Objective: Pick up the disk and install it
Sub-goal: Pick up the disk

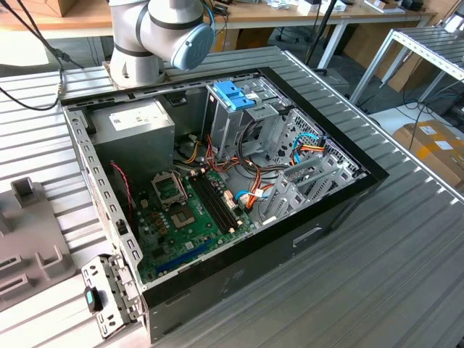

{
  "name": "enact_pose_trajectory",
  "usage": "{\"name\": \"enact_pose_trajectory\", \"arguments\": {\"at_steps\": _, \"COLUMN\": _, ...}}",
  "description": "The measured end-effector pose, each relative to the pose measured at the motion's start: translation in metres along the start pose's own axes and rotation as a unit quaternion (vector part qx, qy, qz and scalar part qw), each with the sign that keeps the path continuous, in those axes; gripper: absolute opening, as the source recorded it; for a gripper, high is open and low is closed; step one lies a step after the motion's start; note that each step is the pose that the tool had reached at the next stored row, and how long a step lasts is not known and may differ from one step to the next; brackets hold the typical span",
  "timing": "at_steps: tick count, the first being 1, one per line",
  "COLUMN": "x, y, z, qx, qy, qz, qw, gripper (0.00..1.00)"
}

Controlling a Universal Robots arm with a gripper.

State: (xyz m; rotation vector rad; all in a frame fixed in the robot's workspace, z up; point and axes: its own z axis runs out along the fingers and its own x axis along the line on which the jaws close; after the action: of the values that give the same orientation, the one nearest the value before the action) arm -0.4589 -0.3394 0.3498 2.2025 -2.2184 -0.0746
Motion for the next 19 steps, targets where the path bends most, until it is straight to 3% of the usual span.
{"name": "enact_pose_trajectory", "arguments": {"at_steps": 19, "x": 0.0002, "y": -0.0003, "z": 0.0061, "qx": 0.0000, "qy": 0.0000, "qz": 0.000, "qw": 1.00000, "gripper": 0.62}}
